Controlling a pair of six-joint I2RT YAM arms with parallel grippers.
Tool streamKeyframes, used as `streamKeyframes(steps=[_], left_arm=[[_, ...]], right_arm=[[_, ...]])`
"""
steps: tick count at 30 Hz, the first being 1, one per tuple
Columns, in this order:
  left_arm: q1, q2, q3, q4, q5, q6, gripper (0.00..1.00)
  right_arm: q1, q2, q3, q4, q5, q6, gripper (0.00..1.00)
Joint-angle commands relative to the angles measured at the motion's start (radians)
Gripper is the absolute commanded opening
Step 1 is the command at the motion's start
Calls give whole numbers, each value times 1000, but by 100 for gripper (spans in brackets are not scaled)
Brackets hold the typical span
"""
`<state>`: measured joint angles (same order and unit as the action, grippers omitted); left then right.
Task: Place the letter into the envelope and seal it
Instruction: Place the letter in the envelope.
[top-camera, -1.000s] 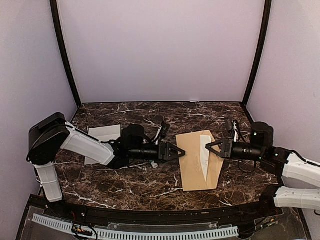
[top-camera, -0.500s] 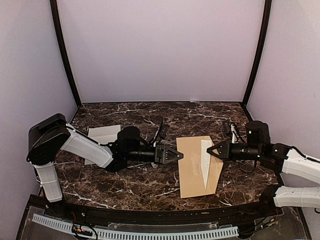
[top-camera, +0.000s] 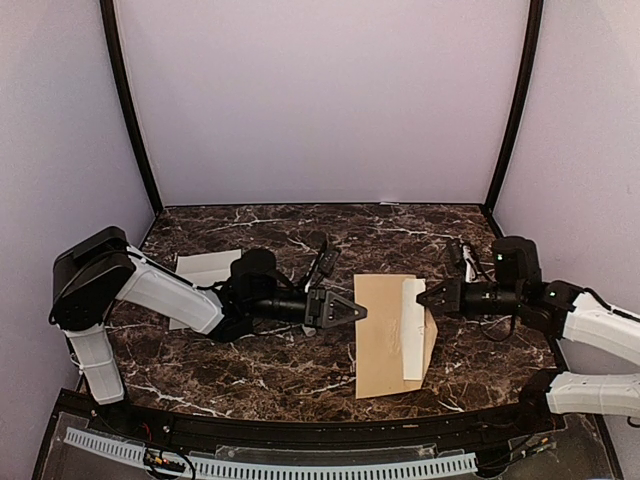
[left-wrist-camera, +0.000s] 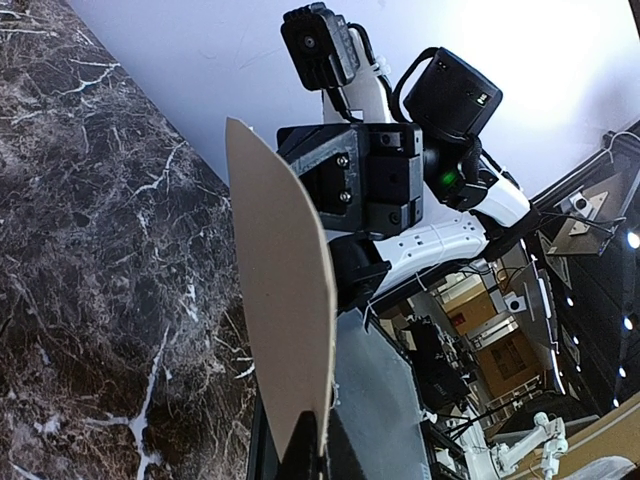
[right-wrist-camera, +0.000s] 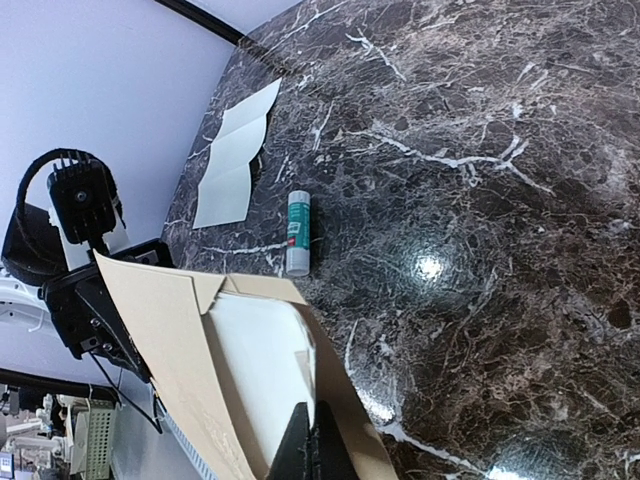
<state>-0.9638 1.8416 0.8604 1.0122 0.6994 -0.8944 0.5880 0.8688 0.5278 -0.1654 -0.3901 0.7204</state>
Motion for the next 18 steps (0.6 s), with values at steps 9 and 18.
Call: streamKeyframes(steps=[9,18], left_arm=[[2,-1,42,98,82,-20,0],[2,13,72,61,85,-11,2]], right_arm=[[-5,10,-10,161,-176,4,0],[-6,31,0,194,-234,-13,0]])
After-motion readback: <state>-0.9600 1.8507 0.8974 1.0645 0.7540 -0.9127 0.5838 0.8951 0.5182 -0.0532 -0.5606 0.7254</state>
